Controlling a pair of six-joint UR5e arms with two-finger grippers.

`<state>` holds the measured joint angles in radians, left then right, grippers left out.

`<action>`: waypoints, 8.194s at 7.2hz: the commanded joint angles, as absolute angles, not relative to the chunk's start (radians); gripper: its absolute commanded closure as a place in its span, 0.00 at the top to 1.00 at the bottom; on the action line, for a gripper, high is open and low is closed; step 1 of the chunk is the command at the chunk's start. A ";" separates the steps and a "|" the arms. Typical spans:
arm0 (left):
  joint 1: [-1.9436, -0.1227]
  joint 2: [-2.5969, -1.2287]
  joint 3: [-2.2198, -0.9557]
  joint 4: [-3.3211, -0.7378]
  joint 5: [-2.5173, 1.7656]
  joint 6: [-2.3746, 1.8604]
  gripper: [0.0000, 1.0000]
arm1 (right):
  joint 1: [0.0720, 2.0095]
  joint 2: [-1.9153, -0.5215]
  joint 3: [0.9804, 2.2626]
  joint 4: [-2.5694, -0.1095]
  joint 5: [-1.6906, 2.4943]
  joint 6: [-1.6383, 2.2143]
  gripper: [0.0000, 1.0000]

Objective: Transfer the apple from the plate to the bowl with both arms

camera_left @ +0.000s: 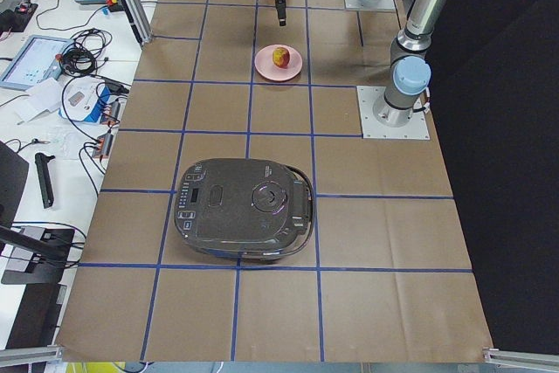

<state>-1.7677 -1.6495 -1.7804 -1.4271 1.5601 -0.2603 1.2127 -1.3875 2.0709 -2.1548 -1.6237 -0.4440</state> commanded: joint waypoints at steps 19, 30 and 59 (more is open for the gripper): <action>-1.832 -1.670 -2.025 -1.029 1.617 -0.258 0.26 | 1.617 -1.353 1.953 -1.971 -1.482 0.103 0.90; -2.181 -2.009 -1.581 -1.106 1.540 -0.600 0.27 | 1.546 -1.578 1.558 -1.626 -1.623 0.055 1.00; -1.638 -1.548 -1.589 -1.606 1.588 -0.095 1.00 | 1.569 -1.569 1.598 -1.674 -1.562 -0.029 1.00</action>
